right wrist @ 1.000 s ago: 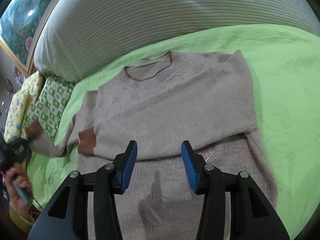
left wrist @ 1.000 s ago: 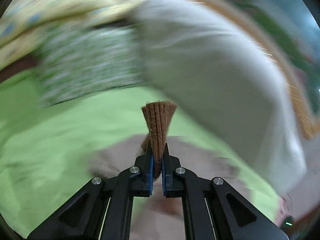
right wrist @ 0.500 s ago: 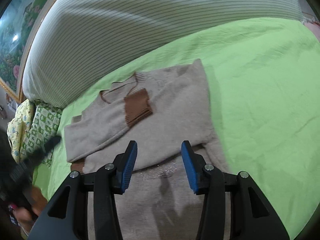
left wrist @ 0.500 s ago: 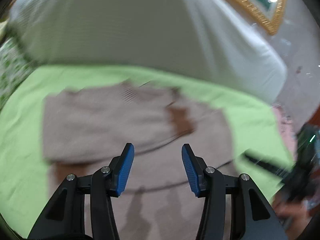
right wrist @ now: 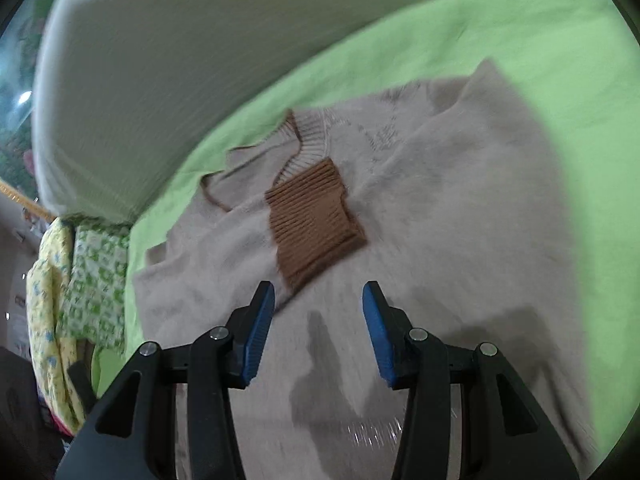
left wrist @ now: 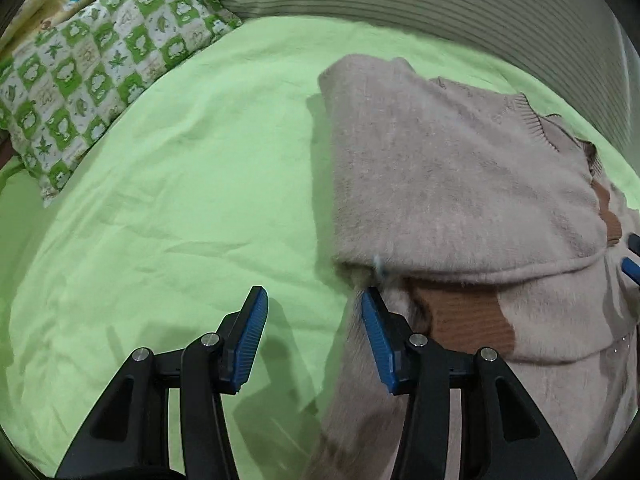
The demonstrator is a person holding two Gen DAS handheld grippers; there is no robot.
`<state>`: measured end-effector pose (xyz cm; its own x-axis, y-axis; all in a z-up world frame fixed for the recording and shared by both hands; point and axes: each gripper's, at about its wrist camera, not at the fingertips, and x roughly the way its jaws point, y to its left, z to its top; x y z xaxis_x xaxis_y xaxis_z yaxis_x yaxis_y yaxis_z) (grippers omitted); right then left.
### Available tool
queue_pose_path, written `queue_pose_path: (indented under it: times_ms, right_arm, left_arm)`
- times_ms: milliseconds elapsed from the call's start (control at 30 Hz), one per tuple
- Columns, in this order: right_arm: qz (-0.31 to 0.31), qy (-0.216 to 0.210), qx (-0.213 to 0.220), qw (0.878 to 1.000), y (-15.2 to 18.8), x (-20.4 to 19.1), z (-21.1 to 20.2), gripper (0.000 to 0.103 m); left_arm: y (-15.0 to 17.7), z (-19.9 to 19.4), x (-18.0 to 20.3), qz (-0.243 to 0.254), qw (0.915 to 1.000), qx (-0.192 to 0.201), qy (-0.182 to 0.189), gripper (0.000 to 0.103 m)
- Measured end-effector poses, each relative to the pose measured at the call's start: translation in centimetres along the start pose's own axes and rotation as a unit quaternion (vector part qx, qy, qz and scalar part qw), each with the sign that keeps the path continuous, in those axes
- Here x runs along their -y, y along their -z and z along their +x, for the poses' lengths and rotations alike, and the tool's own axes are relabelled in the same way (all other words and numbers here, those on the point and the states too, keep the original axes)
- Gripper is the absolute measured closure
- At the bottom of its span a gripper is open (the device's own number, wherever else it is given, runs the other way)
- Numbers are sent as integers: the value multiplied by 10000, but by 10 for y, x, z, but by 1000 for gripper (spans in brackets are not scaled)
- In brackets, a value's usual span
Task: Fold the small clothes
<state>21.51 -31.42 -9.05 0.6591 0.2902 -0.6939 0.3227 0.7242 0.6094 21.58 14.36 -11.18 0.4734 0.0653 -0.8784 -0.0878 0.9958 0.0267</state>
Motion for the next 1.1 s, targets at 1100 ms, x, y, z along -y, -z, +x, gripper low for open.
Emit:
queue_pose_path:
  times_ms: [1100]
  right_arm:
    - [-348, 318, 771, 9959, 31, 42, -95, 94]
  left_arm:
    - [3, -15, 9, -1458, 9889, 212, -176, 61]
